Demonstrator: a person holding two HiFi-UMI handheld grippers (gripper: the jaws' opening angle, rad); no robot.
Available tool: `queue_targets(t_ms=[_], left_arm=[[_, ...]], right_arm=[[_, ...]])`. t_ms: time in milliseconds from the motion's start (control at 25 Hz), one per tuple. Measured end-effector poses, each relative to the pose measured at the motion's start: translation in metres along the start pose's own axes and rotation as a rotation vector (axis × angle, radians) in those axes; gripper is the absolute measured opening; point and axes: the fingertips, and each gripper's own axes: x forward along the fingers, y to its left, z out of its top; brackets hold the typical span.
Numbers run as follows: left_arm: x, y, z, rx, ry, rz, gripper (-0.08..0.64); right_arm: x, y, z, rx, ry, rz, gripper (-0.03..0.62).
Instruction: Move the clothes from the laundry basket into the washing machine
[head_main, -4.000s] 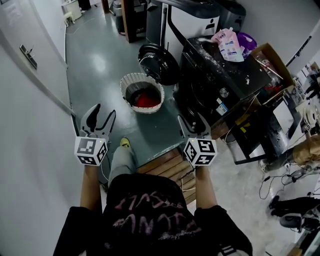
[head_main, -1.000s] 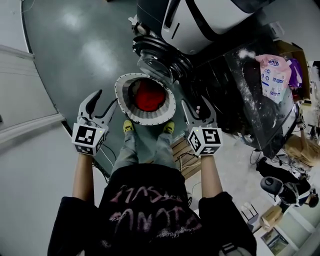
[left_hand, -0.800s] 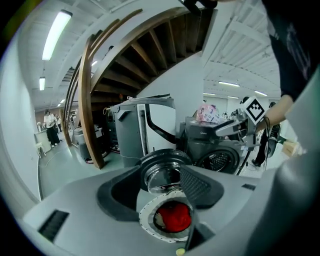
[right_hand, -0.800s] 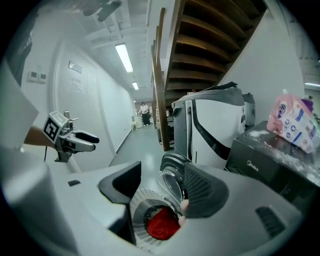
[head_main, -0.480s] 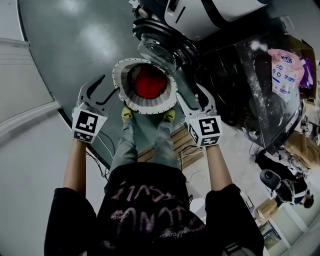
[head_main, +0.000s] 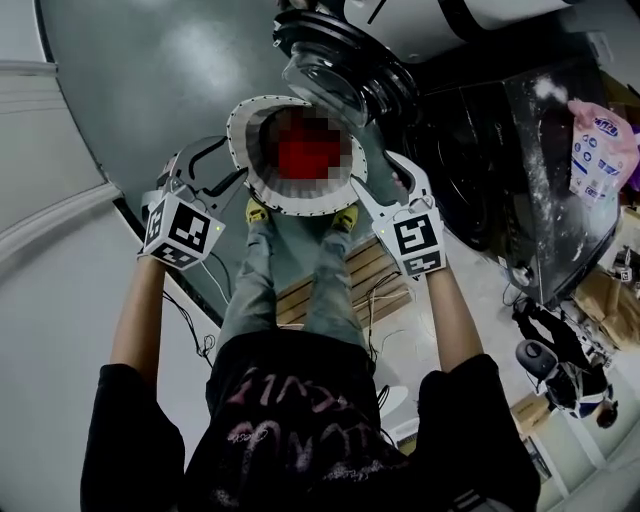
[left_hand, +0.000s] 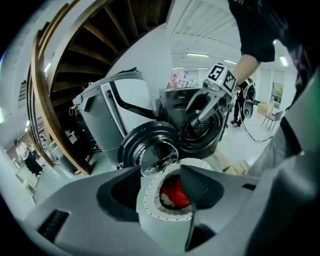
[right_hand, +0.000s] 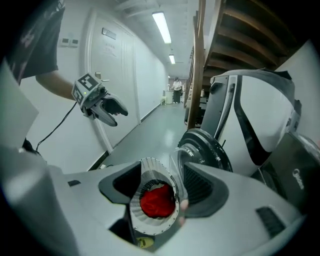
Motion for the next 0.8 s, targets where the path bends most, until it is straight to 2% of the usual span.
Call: queue_targets(t_ms=[240, 360, 520, 600, 800], left_arm=[[0.033, -0.026, -0.028, 0.126, 0.080, -0.087, 0.250], [0.048, -0.037, -0.043, 0.139, 0.100, -0.128, 0.252], [0.071, -0.047, -0.064, 0.164, 0.136, -0.179, 0.252], [0.083, -0.053, -0.074, 0.195, 0.156, -0.205, 0.255], [0.117, -0.059, -0.100, 0.206, 0.171, -0.244, 0.256]], right_arm=[[0.028, 0.009, -0.043, -0.079, 0.095, 0.051, 0.273], [0.046, 0.018, -0.068, -0.103, 0.153, 0.089, 0.272], [0.067, 0.020, -0.102, -0.083, 0.216, 0.133, 0.276], [0.075, 0.022, -0.120, -0.104, 0.251, 0.151, 0.276], [0.096, 0.028, -0.157, -0.138, 0.299, 0.193, 0.276]])
